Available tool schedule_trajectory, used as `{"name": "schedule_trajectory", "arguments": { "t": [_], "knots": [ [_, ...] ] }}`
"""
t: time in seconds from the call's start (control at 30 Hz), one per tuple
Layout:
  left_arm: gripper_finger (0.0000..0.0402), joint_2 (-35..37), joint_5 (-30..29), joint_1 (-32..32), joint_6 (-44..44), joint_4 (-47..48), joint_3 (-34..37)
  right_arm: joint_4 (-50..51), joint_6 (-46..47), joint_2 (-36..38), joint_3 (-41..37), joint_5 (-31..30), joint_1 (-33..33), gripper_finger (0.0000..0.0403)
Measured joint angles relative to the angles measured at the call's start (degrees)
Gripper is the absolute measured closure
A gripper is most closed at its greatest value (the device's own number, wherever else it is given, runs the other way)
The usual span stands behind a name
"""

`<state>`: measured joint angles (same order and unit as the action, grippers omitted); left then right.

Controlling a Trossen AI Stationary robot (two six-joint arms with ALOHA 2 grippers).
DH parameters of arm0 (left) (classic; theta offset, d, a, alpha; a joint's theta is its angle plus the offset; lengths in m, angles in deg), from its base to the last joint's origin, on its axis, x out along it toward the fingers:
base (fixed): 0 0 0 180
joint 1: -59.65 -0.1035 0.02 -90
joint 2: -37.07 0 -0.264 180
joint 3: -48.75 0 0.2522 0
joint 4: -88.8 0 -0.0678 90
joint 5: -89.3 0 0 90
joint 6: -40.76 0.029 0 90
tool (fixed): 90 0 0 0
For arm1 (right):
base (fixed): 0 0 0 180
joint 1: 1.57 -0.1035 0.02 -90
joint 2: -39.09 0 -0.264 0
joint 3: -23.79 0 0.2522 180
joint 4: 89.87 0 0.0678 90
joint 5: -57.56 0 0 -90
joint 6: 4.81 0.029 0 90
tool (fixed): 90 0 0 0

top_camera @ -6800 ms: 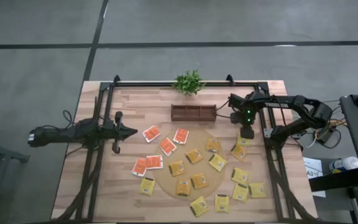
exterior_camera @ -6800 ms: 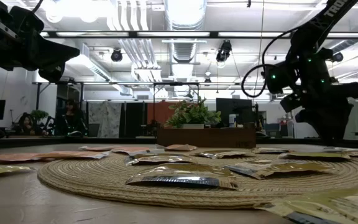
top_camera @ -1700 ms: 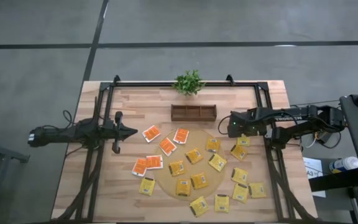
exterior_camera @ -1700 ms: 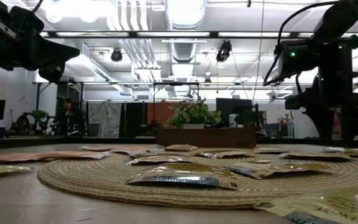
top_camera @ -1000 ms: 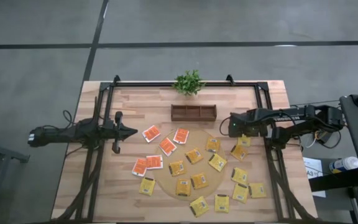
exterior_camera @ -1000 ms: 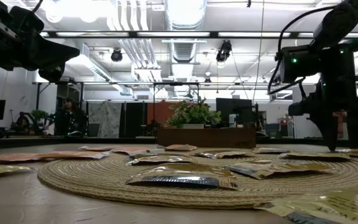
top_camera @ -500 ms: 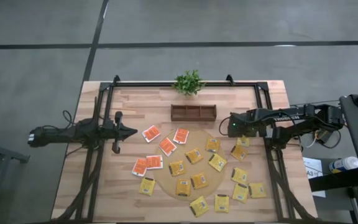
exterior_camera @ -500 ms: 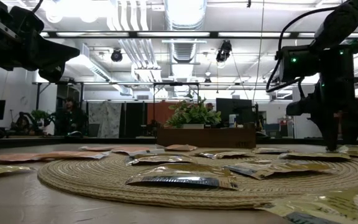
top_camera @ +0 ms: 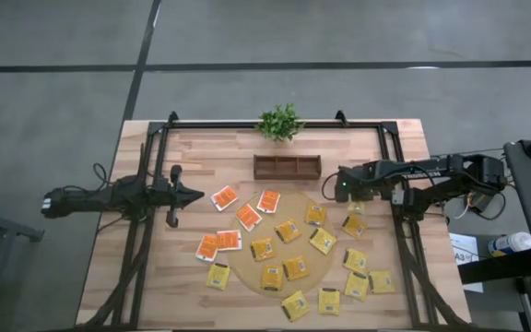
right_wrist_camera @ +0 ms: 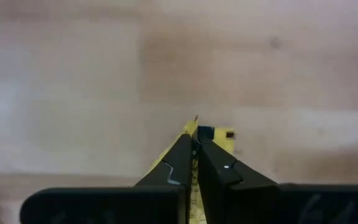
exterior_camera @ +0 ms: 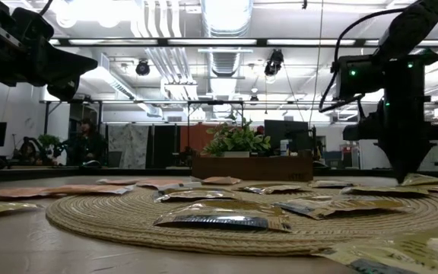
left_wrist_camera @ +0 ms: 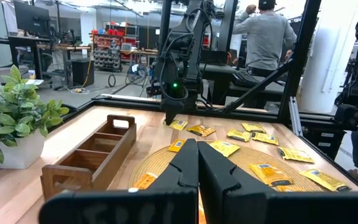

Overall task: Pick & Place Tea
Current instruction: Put the yellow tea bag into the right section of the wooden organizer

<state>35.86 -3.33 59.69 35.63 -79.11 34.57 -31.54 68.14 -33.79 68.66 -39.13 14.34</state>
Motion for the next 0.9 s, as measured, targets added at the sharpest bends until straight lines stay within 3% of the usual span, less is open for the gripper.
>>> {"name": "schedule_trajectory", "arguments": {
  "t": [0.23,0.47,0.73,0.9],
  "knots": [
    [0.0402,0.01,0.00,0.01,-0.02,0.00,0.02,0.20,-7.23,2.63,8.08,-8.74,-0.01,0.0391],
    [0.0402,0.00,0.00,0.00,-0.01,0.00,0.00,-2.79,-24.03,2.28,18.29,-20.50,-0.01,0.0391],
    [0.0402,-0.01,0.00,0.00,-0.02,0.02,0.01,-7.92,-38.04,-1.74,27.99,-28.51,-0.01,0.0391],
    [0.0402,0.01,0.00,0.01,-0.01,0.02,0.01,-10.39,-44.89,-6.22,31.93,-29.73,-0.01,0.0391]
  ]
}}
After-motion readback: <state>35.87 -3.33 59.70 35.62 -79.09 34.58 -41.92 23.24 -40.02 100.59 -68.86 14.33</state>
